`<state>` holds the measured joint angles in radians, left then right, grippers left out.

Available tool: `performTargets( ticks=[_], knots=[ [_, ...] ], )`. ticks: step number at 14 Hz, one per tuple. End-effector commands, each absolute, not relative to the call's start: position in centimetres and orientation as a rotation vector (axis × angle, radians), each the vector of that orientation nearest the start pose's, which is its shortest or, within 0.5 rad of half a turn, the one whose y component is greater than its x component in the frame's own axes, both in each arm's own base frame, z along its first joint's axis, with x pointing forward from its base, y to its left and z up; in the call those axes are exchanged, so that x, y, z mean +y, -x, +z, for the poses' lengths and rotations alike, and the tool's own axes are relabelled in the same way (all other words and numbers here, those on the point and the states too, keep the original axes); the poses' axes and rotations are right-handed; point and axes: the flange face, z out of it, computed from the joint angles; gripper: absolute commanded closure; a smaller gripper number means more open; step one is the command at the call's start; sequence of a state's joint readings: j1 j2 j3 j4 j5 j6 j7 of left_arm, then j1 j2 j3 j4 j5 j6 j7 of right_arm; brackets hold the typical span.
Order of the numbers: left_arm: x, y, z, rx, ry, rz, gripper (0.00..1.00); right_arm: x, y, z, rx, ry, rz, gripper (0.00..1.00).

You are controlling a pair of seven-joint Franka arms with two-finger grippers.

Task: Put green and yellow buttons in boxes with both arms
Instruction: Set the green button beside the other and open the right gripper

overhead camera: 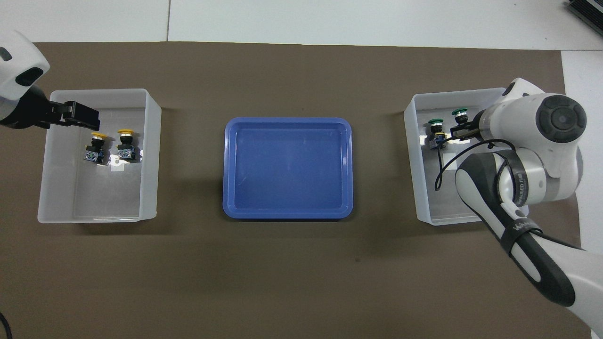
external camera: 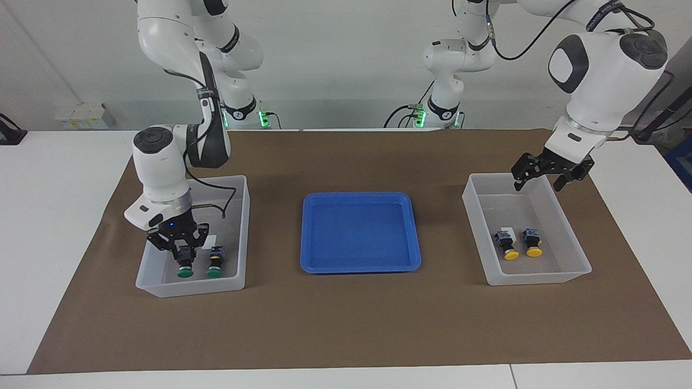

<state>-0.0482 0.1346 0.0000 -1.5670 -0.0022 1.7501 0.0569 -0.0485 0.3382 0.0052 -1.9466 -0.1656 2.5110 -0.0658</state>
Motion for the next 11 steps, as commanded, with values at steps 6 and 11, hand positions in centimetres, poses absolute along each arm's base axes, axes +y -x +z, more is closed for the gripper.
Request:
performTargets(
  ticks=[6, 11],
  knots=[
    [-3.0, -59.6, 56.3, 0.163, 3.118, -0.089, 0.0, -2.7, -64.1, 36.1, -0.189, 3.199, -0.447, 0.0],
    [-3.0, -59.5, 56.2, 0.17, 3.117, -0.098, 0.0, -1.1, -62.0, 45.8, -0.084, 3.207, -0.34, 0.0]
  ],
)
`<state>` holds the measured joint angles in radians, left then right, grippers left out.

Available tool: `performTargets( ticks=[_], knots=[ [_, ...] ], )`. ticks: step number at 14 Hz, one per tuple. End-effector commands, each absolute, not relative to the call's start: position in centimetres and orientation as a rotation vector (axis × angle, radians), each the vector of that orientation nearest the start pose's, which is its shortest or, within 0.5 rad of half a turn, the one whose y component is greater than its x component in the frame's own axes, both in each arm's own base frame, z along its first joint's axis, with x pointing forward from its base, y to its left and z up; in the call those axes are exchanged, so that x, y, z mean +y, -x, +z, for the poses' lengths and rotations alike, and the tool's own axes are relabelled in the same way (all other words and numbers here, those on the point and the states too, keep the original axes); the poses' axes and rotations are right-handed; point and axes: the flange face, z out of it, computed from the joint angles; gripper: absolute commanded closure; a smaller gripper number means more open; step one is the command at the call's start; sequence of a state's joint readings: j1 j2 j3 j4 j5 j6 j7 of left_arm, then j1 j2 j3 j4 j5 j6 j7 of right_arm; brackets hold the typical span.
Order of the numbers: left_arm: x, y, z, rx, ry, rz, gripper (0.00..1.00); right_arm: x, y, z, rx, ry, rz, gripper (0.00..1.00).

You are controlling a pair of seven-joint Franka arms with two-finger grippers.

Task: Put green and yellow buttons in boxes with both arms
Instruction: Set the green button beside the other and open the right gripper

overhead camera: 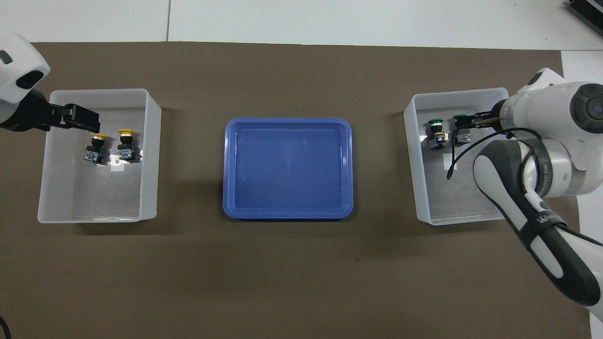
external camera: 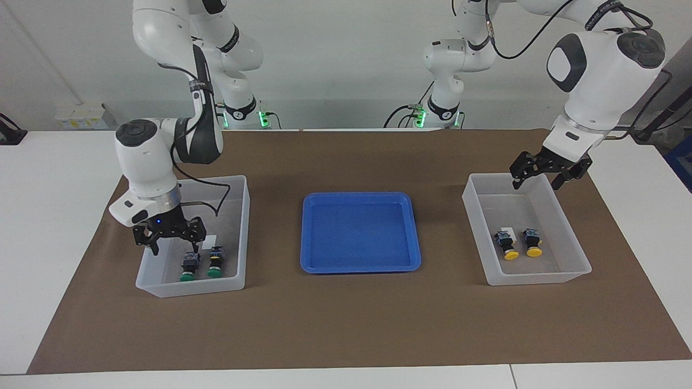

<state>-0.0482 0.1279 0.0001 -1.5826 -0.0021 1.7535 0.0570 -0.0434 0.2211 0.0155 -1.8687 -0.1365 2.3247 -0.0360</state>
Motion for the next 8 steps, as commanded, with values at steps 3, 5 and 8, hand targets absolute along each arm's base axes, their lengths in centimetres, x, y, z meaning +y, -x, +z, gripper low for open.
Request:
performTargets(
  ticks=[3, 5, 8],
  knots=[
    [-3.1, -59.5, 56.1, 0.163, 3.117, -0.101, 0.0, 1.8, -59.5, 50.4, -0.03, 3.186, -0.227, 0.0],
    [-3.0, -59.5, 56.2, 0.159, 3.118, -0.103, 0.0, 2.2, -57.8, 52.7, -0.02, 3.189, -0.183, 0.0],
    [-2.9, -59.5, 56.1, 0.159, 3.117, -0.101, 0.0, 1.4, -56.1, 55.7, 0.01, 3.191, -0.143, 0.0]
  ],
)
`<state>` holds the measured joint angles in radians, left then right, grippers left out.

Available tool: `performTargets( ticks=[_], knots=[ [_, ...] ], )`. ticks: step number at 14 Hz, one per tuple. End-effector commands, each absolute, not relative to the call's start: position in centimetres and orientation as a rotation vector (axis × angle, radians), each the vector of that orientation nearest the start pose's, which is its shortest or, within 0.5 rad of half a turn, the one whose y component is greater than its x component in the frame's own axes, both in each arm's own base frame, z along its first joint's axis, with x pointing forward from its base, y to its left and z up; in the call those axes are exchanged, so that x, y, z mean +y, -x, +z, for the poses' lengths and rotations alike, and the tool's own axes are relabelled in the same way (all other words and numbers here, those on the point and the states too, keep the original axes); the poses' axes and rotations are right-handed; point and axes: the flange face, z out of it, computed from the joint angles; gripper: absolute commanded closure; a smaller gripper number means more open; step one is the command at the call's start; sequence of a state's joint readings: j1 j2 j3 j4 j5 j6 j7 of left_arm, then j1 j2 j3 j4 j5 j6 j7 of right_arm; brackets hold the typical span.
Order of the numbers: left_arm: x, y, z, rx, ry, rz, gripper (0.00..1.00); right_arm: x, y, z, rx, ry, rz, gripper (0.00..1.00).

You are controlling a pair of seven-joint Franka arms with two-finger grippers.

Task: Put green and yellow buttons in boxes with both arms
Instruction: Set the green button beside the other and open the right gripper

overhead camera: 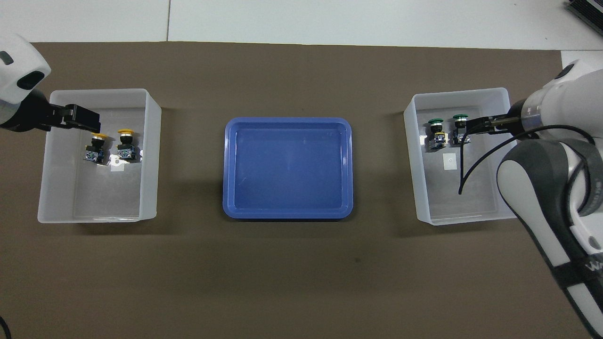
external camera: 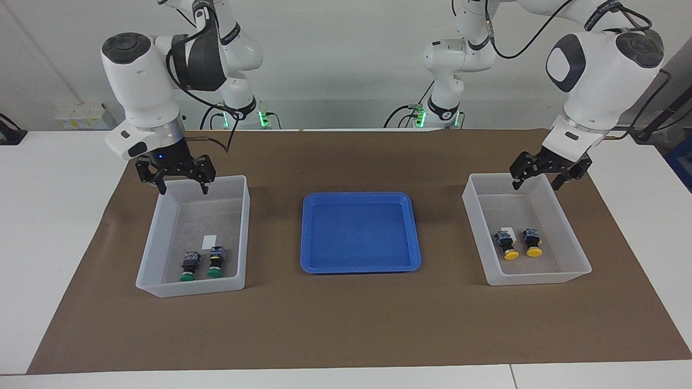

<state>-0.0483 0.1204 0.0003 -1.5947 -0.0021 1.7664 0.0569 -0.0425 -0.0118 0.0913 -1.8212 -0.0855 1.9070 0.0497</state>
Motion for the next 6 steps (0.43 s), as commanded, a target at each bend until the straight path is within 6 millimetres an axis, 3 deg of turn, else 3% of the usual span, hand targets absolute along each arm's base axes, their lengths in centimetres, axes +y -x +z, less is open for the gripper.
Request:
performTargets(
  ticks=[1, 5, 6],
  knots=[
    [-2.8, -59.6, 56.1, 0.156, 3.117, -0.101, 0.0, 1.1, -56.1, 56.9, 0.021, 3.189, -0.138, 0.0],
    [-2.8, -59.6, 56.1, 0.156, 3.118, -0.101, 0.0, 0.9, -56.2, 60.3, 0.053, 3.152, -0.107, 0.0],
    [-2.8, -59.6, 56.1, 0.156, 3.118, -0.101, 0.0, 0.7, -57.1, 60.9, 0.051, 3.156, -0.103, 0.0]
  ],
)
